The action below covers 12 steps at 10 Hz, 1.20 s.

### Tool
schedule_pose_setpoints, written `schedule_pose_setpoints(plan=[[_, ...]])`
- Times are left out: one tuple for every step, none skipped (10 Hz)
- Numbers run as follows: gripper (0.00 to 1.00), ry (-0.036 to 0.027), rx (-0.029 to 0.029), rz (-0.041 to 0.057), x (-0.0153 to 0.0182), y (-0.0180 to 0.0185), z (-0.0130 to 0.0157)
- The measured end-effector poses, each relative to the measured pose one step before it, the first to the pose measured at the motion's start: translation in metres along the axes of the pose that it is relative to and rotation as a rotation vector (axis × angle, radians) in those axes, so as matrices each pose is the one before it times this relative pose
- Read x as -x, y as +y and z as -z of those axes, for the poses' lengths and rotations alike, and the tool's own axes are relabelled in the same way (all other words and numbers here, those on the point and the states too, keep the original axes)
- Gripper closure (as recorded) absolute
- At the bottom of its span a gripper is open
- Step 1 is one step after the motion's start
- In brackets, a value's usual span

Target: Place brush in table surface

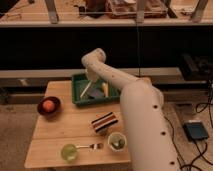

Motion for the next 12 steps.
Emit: schedule_pose_setpoints(plan=[[1.0, 0.00739, -0.03976, 0.00899, 0.00055, -0.00409, 0.02458], [1.0, -0.00851, -0.03747, 0.00575, 0.00869, -0.0039, 0.01877], [1.0, -0.01229, -0.03241, 0.01139, 0.01223, -0.00227, 0.01314], [1.0, -0.01696, -0.03342, 0.01213, 0.01485, -0.00115, 0.01272], [1.0, -0.01208, -0.0264, 0.0157, 0.01391, -0.00264, 0.01178], [1.0, -0.01003, -0.01614, 0.01778, 0.01378, -0.00467, 0.00817], [1.0, -0.01645, -0.01383, 0.02444, 0.01926, -0.00765, 0.00892], [1.0, -0.01802, -0.00682, 0.02887, 0.02652, -0.01052, 0.0057], [1.0, -0.01574, -0.00567, 0.02304, 0.02043, -0.01105, 0.003], [1.0, -0.02375, 0.00013, 0.03489, 0.03016, -0.01273, 0.00306], [1.0, -0.02305, 0.00604, 0.01843, 0.021, -0.00742, 0.00135], [1.0, -0.03711, 0.00864, 0.01263, 0.02085, -0.00546, -0.00291]])
